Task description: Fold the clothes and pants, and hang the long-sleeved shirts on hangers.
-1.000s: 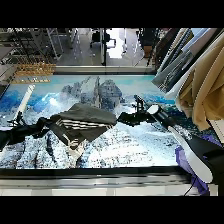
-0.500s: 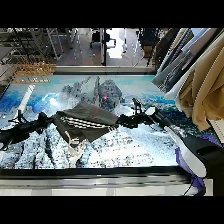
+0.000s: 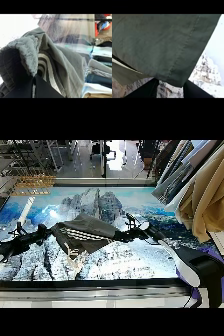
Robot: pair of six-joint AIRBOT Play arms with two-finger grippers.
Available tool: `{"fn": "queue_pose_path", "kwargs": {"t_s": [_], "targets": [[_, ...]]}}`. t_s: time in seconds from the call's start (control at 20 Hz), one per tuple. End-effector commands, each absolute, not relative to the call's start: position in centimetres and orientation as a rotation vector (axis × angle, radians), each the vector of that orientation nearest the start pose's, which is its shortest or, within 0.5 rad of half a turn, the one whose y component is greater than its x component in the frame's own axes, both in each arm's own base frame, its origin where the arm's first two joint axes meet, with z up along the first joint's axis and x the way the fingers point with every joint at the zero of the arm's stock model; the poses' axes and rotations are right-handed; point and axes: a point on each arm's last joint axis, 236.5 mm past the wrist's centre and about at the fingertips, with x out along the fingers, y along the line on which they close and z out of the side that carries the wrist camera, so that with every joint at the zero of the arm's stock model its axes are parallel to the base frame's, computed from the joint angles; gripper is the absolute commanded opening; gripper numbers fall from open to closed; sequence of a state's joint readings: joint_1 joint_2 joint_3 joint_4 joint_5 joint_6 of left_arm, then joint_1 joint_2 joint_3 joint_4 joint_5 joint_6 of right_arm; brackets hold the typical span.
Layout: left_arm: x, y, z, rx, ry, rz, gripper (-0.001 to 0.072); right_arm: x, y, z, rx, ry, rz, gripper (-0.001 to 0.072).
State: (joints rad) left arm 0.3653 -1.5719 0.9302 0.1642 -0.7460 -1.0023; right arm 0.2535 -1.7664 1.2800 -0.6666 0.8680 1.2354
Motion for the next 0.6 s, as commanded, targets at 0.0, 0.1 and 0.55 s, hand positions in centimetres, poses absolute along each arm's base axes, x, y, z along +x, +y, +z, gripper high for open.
{"fn": "queue_pose_path", "kwargs": {"t_s": [0.0, 0.1, 0.55], "targets": [[48.4, 0.9, -4.7, -1.156, 0.812, -0.091, 0.0121, 43.4, 26.8, -8.2, 0.516, 1.267, 0.615, 0.0315], [48.3, -0.1, -4.7, -1.133, 0.823, -0.12, 0.0266, 43.0, 27.2, -8.1, 0.497, 1.268, 0.644, 0.013], [47.8, -3.6, -7.6, -1.114, 0.915, -0.16, 0.0121, 42.7, 27.9, -7.2, 0.51, 1.275, 0.678, 0.0017]]}}
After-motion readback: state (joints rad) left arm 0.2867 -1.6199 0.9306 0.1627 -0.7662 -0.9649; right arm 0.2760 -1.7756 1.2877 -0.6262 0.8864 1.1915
